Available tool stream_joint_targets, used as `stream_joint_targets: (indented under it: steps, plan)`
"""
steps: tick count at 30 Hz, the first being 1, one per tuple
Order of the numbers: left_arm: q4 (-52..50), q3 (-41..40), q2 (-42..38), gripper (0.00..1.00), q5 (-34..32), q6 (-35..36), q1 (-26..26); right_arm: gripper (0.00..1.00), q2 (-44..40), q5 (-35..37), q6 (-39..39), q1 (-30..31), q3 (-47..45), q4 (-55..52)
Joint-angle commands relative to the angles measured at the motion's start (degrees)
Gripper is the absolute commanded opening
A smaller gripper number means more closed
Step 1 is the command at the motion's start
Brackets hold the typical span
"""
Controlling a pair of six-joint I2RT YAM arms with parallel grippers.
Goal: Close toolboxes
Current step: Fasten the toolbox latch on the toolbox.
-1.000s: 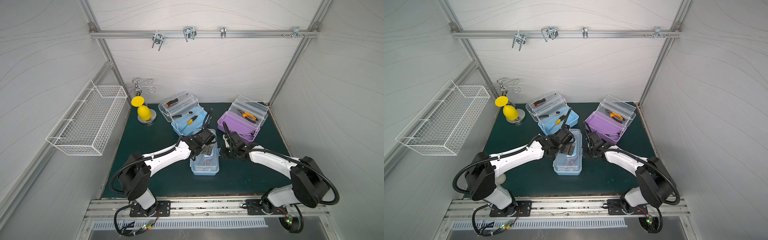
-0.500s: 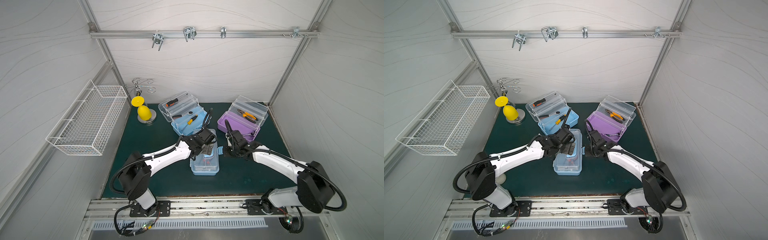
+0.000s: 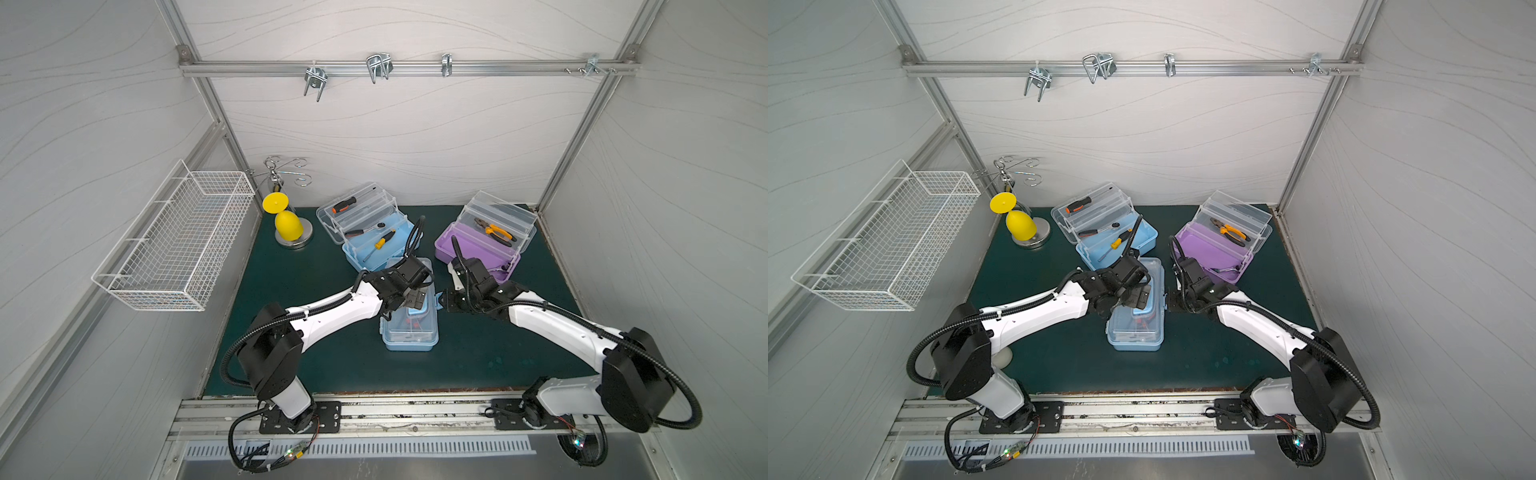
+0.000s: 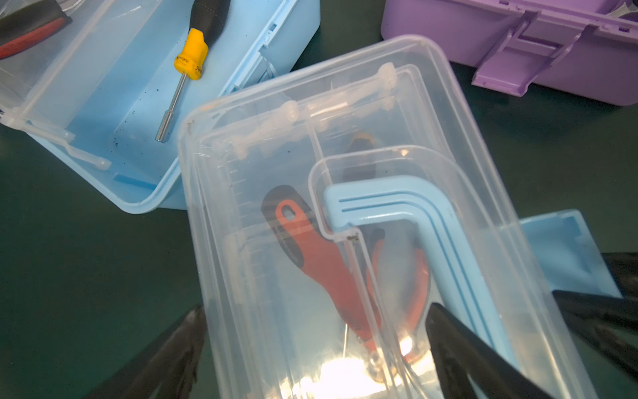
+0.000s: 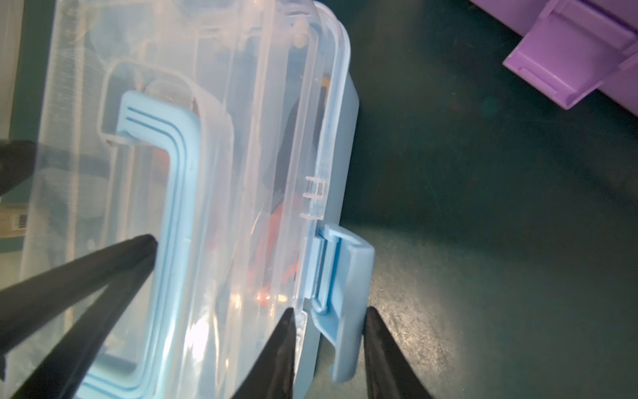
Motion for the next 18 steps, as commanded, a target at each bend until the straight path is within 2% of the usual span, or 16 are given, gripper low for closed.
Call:
stream_joint_targets:
  steps: [1,9,18]
  plan:
    - [-5.5,-2.3,3.7,0.99,2.6,0.8,-0.2,0.36,-1.6,-2.6,2.0,0.0,-0.8,2.2]
    - [-5.5,-2.5,3.5,0.99,2.7,0.6,-0.2,0.35,-2.4,-6.0,6.2,-2.7,-3.6,5.7]
    - [-5.4,-2.6,3.7,0.99,2.9,0.5,-0.2,0.33,-3.7,-14.5,10.2,-7.5,-7.7,13.1]
